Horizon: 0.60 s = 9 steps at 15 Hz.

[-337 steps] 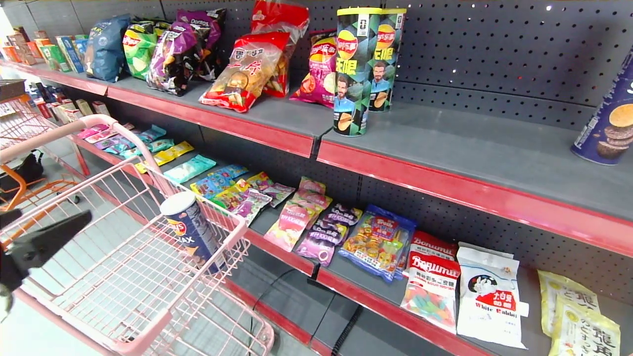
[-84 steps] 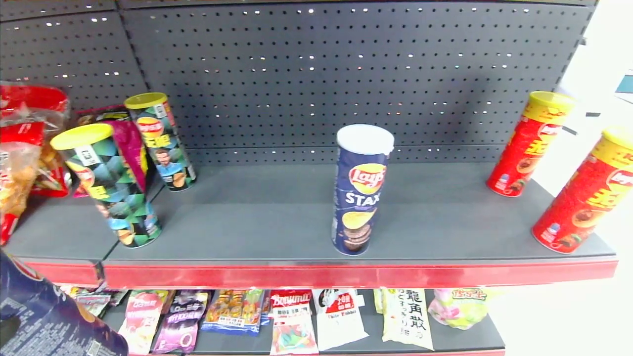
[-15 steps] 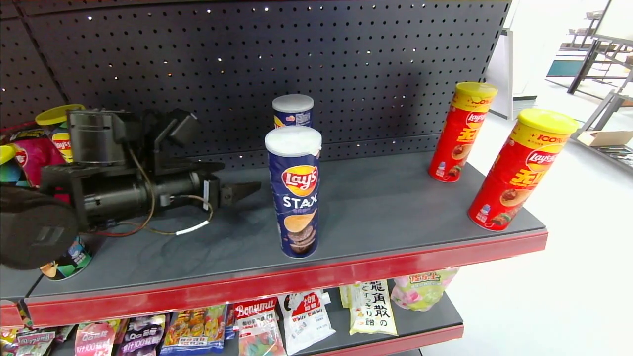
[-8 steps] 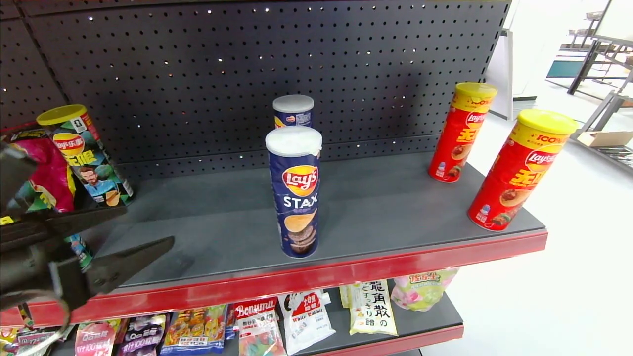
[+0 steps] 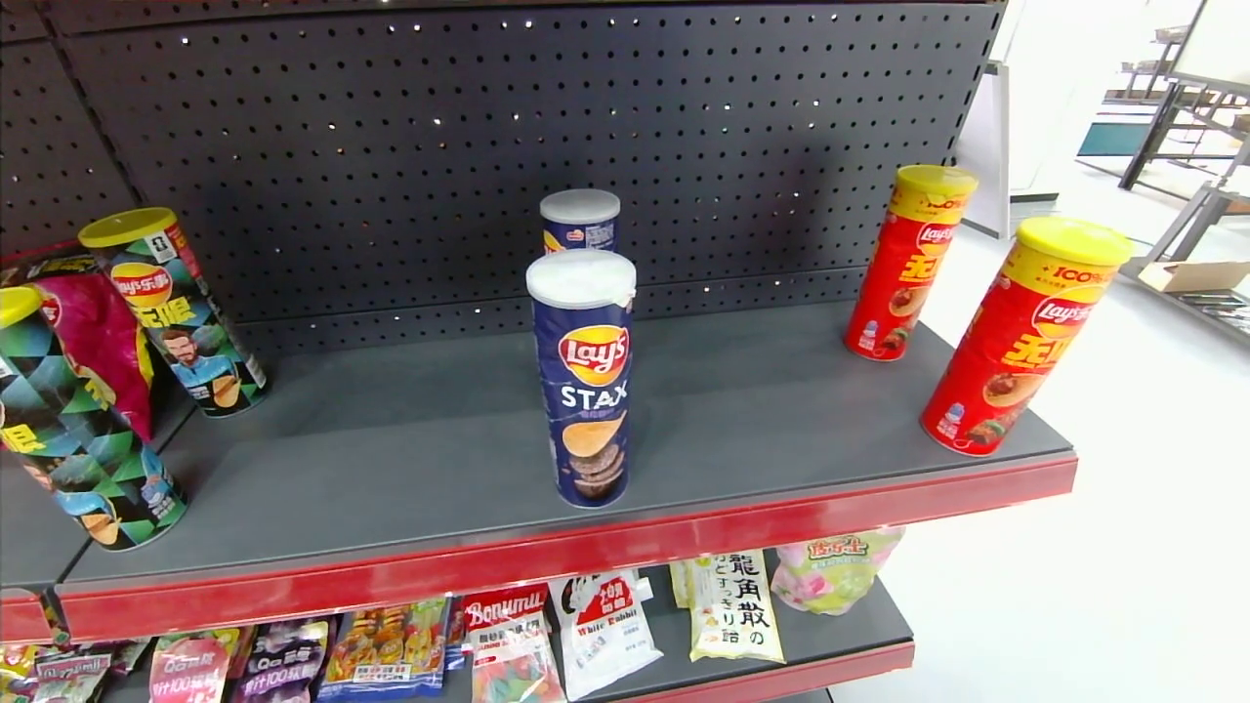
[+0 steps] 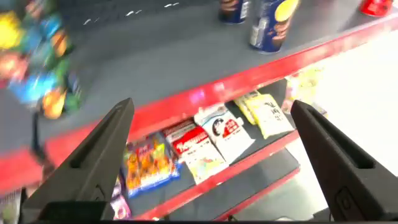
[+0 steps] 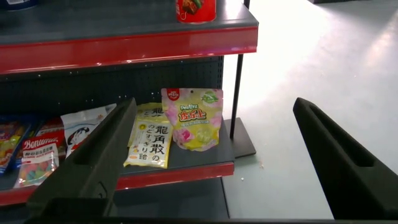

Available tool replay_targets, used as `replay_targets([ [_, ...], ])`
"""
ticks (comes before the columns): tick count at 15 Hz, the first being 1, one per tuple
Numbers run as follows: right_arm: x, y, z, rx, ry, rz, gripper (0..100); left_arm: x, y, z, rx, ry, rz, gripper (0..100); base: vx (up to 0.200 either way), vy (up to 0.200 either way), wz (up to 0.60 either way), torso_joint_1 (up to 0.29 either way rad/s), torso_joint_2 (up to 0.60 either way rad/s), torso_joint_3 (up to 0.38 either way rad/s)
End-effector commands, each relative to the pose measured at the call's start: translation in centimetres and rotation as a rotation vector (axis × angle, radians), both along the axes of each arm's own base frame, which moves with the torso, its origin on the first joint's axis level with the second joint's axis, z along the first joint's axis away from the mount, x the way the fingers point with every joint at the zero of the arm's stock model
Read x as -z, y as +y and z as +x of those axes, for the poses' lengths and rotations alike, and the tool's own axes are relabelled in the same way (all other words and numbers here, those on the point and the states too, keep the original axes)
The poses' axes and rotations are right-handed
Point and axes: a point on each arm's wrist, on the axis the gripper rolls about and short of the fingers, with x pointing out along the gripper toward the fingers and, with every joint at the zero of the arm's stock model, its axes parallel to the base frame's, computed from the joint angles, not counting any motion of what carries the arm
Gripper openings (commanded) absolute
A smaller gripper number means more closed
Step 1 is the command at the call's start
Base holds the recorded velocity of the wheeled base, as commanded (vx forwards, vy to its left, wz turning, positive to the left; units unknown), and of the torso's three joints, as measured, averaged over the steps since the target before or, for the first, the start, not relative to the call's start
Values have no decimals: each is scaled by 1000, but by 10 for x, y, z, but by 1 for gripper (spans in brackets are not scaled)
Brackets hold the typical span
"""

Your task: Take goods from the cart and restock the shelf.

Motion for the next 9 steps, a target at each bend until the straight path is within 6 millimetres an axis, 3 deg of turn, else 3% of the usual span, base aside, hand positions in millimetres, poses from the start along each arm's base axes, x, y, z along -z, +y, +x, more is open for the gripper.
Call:
replay_targets([
  [1, 0, 0, 0, -4, 0, 1, 100, 13, 2, -15, -42, -64, -35, 100, 0, 0, 0, 0, 0, 0],
  [3, 0, 0, 0, 1, 1, -1, 100, 21, 4, -11, -121, -35, -25, 100, 0, 0, 0, 0, 0, 0],
  [9, 0, 0, 0, -1, 0, -2, 100, 41, 4, 1, -206, 7, -19, 100, 0, 0, 600, 7, 2, 4],
])
